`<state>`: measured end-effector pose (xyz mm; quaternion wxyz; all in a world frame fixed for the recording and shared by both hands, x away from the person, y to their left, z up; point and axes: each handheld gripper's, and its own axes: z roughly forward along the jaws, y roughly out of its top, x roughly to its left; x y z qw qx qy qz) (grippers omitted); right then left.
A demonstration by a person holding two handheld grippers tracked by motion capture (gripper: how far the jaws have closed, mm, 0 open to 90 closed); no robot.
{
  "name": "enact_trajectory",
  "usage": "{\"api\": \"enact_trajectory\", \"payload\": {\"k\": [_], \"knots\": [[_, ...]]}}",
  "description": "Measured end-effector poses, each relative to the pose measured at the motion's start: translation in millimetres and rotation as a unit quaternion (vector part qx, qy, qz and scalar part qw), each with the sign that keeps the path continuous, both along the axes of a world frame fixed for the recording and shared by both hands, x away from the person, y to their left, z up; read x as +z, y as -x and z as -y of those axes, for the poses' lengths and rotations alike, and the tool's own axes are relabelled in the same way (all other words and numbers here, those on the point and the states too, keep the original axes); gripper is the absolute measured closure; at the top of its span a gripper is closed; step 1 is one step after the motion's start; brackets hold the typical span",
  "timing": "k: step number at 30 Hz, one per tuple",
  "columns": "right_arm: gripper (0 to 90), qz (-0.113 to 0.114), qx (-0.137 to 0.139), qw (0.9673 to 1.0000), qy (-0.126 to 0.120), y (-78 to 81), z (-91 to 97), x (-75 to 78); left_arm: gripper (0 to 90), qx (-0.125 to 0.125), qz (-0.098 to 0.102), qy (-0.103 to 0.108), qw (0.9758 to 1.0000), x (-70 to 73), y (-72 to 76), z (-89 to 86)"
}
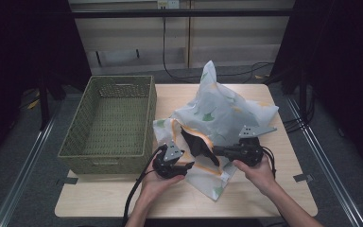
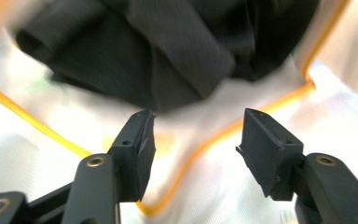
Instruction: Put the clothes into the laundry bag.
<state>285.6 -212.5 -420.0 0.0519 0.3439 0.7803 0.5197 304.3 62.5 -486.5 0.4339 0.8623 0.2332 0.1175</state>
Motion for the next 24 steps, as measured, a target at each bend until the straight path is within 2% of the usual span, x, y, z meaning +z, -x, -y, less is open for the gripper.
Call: {"api": "enact_trajectory", "payload": {"k": [1,2,3,4,5,6,7,8,9,10,11,12,14,16,17,18,19,21,22,23,24], "knots": [[90.0,-0.001,0.004,1.0000,0.000,-1.2,-3.0,0.5,43.7,-0.007,-0.006,-0.014,0.9999,-1.5,0.1,0.6],[90.0,0.001,0.005,1.0000,0.000,-1.8,-6.2,1.3,41.9,-0.011,-0.007,-0.016,0.9998,-4.0,0.4,1.7],[90.0,-0.001,0.011,0.9999,-0.002,-2.2,-9.4,1.8,42.0,-0.015,-0.010,-0.031,0.9994,-5.9,0.9,2.9],[90.0,-0.003,0.030,0.9995,-0.001,-1.7,-14.3,1.8,43.0,-0.017,-0.007,-0.035,0.9992,-8.0,0.6,3.9],[90.0,-0.004,0.042,0.9991,0.001,-0.5,-17.4,1.3,44.1,-0.011,-0.004,-0.049,0.9987,-8.1,1.9,4.7],[90.0,-0.011,0.057,0.9983,0.001,1.5,-21.4,-0.2,45.4,-0.016,0.001,-0.051,0.9986,-10.0,1.9,5.2],[90.0,-0.020,0.077,0.9968,-0.002,3.5,-25.1,-2.7,49.8,-0.015,0.003,-0.071,0.9973,-11.2,2.7,6.0],[90.0,-0.028,0.096,0.9949,0.003,6.4,-29.6,-6.2,53.4,-0.012,0.009,-0.079,0.9968,-14.0,2.9,6.8],[90.0,-0.032,0.106,0.9938,0.008,8.1,-32.1,-8.6,55.4,-0.020,0.007,-0.065,0.9976,-16.5,2.5,4.9],[90.0,-0.040,0.116,0.9924,0.013,10.2,-34.9,-12.5,60.6,-0.012,-0.006,-0.049,0.9987,-17.7,2.8,4.9],[90.0,-0.045,0.120,0.9916,0.016,11.0,-36.0,-14.6,62.7,-0.020,-0.012,-0.052,0.9984,-17.2,0.5,2.0],[90.0,-0.048,0.127,0.9904,0.022,11.5,-37.0,-17.3,67.7,-0.017,-0.020,-0.039,0.9989,-18.6,0.9,1.7],[90.0,-0.056,0.128,0.9895,0.036,11.0,-37.3,-23.3,74.8,-0.019,-0.033,-0.028,0.9989,-19.3,1.1,1.6],[90.0,-0.065,0.126,0.9885,0.051,8.1,-36.6,-31.5,81.8,-0.027,-0.029,-0.031,0.9987,-19.1,2.6,3.9],[90.0,-0.074,0.122,0.9876,0.067,5.4,-36.1,-37.5,83.0,-0.029,-0.032,-0.028,0.9987,-19.5,3.7,5.3],[90.0,-0.077,0.116,0.9876,0.073,3.6,-35.3,-41.3,83.5,-0.039,-0.032,-0.028,0.9983,-19.4,4.6,7.2],[90.0,-0.084,0.108,0.9876,0.078,1.6,-33.7,-45.5,83.7,-0.049,-0.036,-0.021,0.9979,-20.2,6.9,11.3],[90.0,-0.083,0.096,0.9873,0.096,-2.4,-29.5,-50.6,83.8,-0.062,-0.035,-0.025,0.9972,-19.6,11.5,18.7],[89.9,-0.084,0.086,0.9877,0.100,-4.0,-26.5,-51.4,83.8,-0.074,-0.037,-0.023,0.9963,-19.9,13.6,23.3],[90.0,-0.084,0.078,0.9885,0.099,-6.4,-22.4,-52.1,83.7,-0.083,-0.035,-0.030,0.9954,-19.0,16.0,29.6],[90.0,-0.083,0.065,0.9897,0.097,-8.5,-16.7,-52.0,83.7,-0.086,-0.035,-0.031,0.9952,-18.5,17.9,34.1]]}}
